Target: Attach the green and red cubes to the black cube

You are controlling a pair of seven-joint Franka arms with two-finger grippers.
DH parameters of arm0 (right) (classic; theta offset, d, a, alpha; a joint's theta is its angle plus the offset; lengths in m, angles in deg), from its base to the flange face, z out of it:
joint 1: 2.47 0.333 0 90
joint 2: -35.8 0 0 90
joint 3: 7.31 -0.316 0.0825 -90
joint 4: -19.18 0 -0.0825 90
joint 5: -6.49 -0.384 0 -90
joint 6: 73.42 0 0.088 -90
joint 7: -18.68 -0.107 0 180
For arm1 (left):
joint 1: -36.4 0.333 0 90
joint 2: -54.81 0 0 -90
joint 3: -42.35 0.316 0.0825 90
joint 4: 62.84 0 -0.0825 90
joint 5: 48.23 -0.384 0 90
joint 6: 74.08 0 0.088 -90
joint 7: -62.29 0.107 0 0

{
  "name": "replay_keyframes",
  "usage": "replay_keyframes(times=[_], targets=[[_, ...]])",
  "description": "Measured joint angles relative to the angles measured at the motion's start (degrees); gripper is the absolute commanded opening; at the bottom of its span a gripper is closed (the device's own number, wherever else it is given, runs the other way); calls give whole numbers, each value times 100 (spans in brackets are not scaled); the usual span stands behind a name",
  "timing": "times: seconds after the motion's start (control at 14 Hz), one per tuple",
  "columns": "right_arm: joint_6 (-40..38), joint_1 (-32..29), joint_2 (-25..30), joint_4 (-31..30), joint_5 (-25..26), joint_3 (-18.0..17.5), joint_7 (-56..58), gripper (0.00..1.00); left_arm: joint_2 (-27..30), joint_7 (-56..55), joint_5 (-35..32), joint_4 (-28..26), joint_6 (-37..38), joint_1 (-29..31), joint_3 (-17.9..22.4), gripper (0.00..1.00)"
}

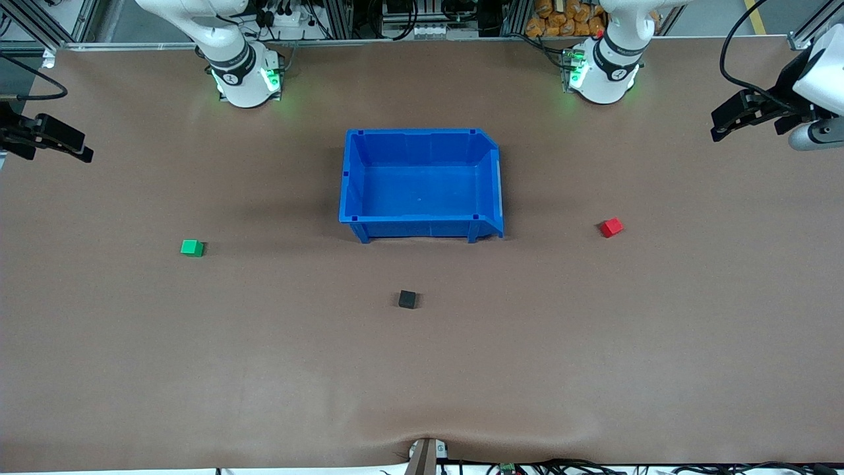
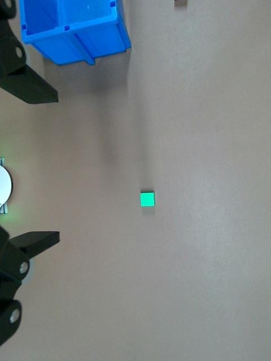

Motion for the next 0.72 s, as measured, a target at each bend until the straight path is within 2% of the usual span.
replay_keyframes(times=[0.72], targets=[[1, 0, 0, 0, -1, -4, 4, 100, 0, 0, 4, 107, -2, 18, -1, 100]])
